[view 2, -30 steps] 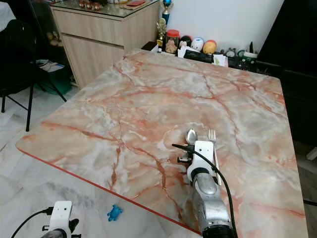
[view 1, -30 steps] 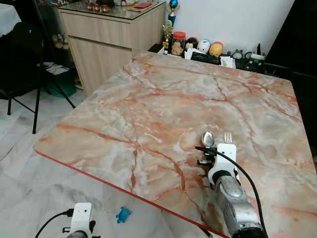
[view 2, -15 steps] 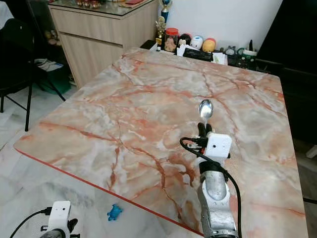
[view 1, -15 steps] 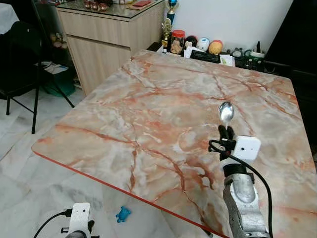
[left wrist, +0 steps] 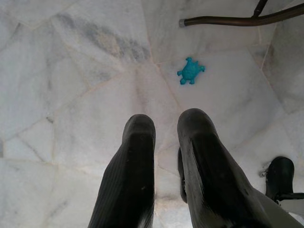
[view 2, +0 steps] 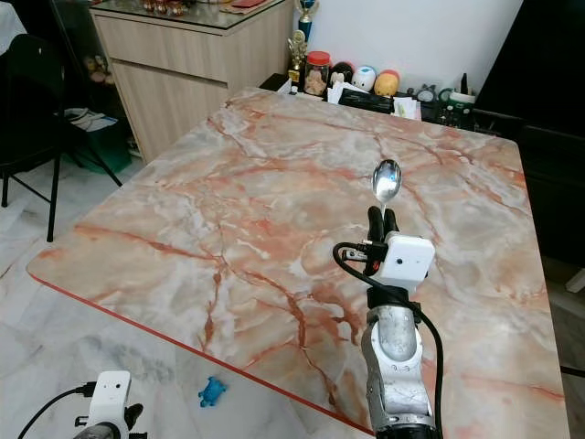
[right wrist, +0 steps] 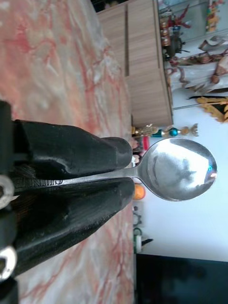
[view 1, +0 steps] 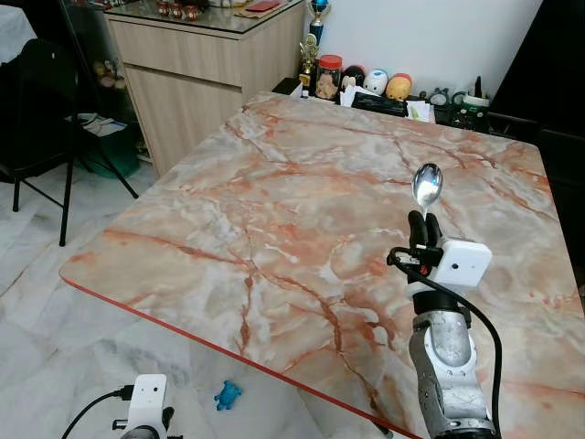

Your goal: Setting the table

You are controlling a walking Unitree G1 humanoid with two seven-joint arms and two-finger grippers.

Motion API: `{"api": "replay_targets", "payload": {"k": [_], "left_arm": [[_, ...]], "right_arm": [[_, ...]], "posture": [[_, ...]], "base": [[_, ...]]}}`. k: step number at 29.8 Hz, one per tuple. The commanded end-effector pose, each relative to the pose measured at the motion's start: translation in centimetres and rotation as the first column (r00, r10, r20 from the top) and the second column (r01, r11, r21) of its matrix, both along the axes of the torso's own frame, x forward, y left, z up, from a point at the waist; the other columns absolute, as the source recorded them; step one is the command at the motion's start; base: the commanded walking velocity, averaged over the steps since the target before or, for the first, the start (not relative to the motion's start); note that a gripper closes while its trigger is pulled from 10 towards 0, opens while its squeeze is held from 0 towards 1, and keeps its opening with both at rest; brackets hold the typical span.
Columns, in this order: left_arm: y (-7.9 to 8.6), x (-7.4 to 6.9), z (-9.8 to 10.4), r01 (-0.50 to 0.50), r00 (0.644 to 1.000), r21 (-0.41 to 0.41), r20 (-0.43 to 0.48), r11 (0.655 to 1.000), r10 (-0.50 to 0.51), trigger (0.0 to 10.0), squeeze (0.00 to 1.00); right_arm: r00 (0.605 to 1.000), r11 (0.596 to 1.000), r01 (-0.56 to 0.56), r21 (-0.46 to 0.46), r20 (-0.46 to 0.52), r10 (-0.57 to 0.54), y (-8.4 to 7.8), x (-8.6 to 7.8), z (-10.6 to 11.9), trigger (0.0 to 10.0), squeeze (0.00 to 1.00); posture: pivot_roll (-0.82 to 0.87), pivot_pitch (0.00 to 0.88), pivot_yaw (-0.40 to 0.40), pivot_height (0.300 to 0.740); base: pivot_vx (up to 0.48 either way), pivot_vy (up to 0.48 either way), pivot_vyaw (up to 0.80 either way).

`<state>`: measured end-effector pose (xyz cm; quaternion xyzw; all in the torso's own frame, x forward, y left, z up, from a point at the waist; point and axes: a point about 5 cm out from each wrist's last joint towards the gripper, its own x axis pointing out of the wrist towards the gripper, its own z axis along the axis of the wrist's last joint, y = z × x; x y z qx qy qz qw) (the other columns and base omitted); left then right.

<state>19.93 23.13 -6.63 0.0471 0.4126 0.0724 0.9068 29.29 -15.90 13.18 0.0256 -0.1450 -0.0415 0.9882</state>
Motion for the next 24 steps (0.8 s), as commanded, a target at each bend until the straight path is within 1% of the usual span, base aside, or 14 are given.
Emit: {"api": "replay_targets", "payload": {"k": [1, 5, 17, 21, 24], "left_arm": [[0.0, -0.6, -0.3, 0.007, 1.0, 0.006, -0.027, 1.0, -0.006, 10.0, 0.0], [-0.2, -0.3, -0.3, 0.015, 1.0, 0.004, -0.024, 1.0, -0.015, 10.0, 0.0], [-0.8, 0.5, 0.0, 0.032, 0.999, 0.002, -0.006, 0.999, -0.032, 10.0, 0.0], [-0.8, 0.6, 0.1, 0.033, 0.999, 0.002, -0.004, 0.999, -0.033, 10.0, 0.0], [-0.8, 0.5, 0.1, 0.033, 0.999, 0.004, -0.007, 0.999, -0.033, 10.0, 0.0]], "right_arm": [[0.999, 1.0, 0.012, -0.008, 0.038, -0.012, -0.4, 0.1, 0.7, 10.0, 0.0], [0.998, 1.0, 0.015, -0.009, 0.066, -0.015, -0.5, 0.3, 1.2, 10.0, 0.0], [0.997, 1.0, 0.018, -0.001, 0.079, -0.018, -0.5, 0.9, 1.6, 10.0, 0.0], [0.997, 1.0, 0.021, 0.005, 0.075, -0.022, -0.6, 1.1, 1.6, 10.0, 0.0], [0.997, 1.0, 0.009, 0.011, 0.076, -0.01, -0.4, 1.2, 1.7, 10.0, 0.0]], "posture": [[0.1, 0.0, -0.045, 0.74], [0.1, 0.0, -0.041, 0.74], [0.1, 0.0, -0.044, 0.74], [0.1, 0.0, -0.044, 0.74], [0.1, 0.0, -0.044, 0.74]], "base": [[0.0, 0.0, 0.0], [0.0, 0.0, 0.0], [0.0, 0.0, 0.0], [0.0, -0.265, 0.0], [0.0, -0.277, -0.71]]}}
